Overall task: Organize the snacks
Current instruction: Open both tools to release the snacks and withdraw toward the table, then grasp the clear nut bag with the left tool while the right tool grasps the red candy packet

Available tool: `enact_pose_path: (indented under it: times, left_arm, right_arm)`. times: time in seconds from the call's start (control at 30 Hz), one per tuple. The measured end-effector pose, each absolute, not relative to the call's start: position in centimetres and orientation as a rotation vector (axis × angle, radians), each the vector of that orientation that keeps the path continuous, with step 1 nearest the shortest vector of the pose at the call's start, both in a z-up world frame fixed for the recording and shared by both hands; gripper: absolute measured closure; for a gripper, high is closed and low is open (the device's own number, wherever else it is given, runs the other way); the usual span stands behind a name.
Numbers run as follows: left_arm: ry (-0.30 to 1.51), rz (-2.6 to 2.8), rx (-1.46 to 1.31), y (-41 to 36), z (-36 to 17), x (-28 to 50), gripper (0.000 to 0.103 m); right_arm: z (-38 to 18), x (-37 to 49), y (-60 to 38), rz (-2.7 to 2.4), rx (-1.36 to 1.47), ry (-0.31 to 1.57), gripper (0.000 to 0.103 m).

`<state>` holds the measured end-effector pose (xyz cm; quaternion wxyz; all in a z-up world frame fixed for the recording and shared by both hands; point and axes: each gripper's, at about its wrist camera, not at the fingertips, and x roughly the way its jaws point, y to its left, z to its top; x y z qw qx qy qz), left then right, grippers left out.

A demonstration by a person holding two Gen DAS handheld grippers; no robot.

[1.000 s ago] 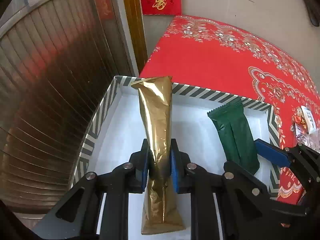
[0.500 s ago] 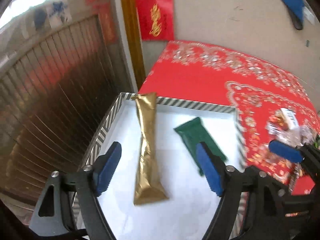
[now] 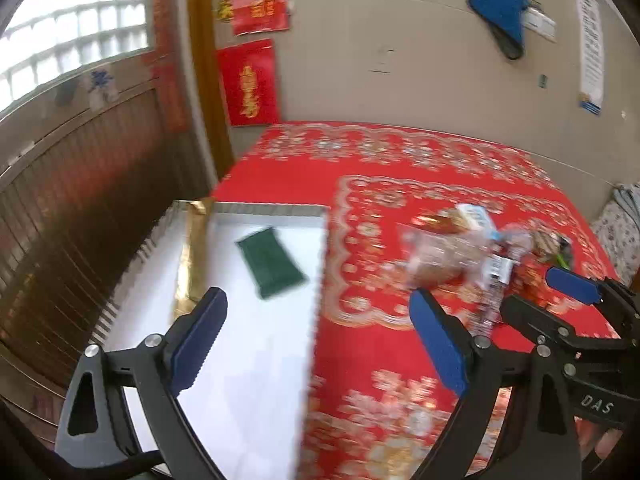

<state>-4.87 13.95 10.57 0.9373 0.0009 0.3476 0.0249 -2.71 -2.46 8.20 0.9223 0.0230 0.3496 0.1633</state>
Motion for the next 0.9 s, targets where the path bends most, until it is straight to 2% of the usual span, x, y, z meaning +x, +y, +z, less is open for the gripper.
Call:
enact_pose_path:
  times: [0.3, 0.53, 0.9]
  left_arm:
    - [0.763, -0.027, -0.026, 9.1, 9.0, -4.7, 0.01]
    - [0.811, -0.043, -0.013, 6.8, 8.4, -1.6, 0.01]
    - [0.867, -0.256, 0.228, 3.6, 7.0, 4.7, 0.01]
  right_arm:
    - [6.7, -4.9, -9.8, 0.224, 0.065, 0.756, 0.024]
    - [5.9, -5.3, -13.7, 0.167, 0.088, 0.777, 0.024]
    - [4.6, -5.0, -15.8, 0.187, 0.154, 0.8, 0.024]
